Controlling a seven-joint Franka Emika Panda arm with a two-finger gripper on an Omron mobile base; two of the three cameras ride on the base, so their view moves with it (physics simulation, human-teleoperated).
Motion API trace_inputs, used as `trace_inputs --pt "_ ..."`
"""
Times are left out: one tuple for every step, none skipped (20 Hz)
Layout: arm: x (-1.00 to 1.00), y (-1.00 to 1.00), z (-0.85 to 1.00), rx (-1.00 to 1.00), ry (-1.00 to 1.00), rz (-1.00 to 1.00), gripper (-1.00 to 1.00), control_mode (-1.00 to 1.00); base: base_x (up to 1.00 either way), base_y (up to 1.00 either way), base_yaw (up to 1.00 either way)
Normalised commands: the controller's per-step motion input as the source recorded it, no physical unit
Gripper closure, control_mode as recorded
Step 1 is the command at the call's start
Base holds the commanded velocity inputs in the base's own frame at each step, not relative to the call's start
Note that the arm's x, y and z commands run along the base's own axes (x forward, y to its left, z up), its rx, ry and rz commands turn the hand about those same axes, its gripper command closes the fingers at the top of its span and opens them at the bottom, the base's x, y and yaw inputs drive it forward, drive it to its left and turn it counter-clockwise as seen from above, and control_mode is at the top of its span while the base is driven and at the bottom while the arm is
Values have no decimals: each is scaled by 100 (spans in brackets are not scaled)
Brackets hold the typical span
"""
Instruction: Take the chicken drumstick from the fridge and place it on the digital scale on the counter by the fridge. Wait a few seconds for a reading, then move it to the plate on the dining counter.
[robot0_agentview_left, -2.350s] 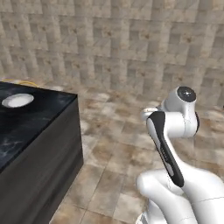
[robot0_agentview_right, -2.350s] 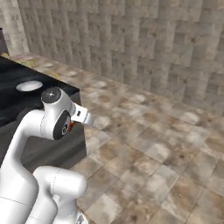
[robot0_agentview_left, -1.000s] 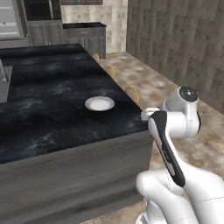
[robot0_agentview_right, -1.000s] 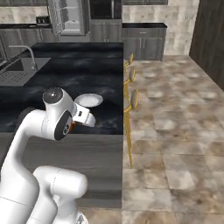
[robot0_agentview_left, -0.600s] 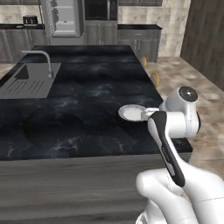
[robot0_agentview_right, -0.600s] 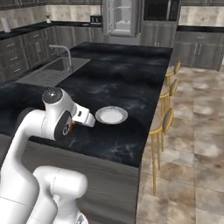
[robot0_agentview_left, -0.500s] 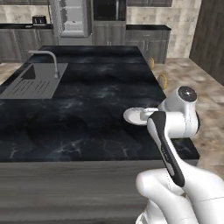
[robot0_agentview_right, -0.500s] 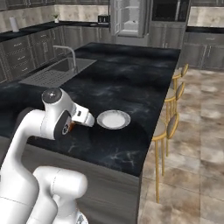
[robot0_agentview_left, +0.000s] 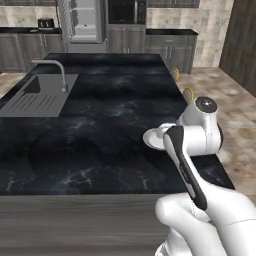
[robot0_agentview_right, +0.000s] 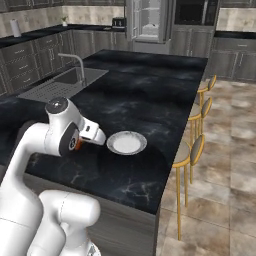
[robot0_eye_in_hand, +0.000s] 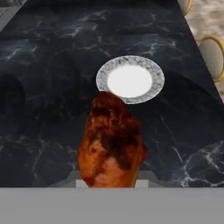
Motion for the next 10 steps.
trace_inputs --pt "24 -51 -11 1 25 -15 100 -100 0 0 0" --pt "58 -66 -17 1 29 -13 100 -100 0 0 0" --pt "91 -74 -26 5 36 -10 100 -100 0 0 0" --pt "100 -75 -31 7 38 -7 100 -100 0 0 0" --pt "100 -83 -33 10 40 -5 100 -100 0 0 0" --pt "100 -91 -25 10 36 -1 100 -100 0 0 0" --pt "100 -97 -21 10 33 0 100 -100 0 0 0" --pt "100 -91 -22 10 33 0 100 -100 0 0 0" --pt "100 -79 -21 9 29 0 100 -100 0 0 0" --pt "100 -64 -19 7 25 0 100 -100 0 0 0"
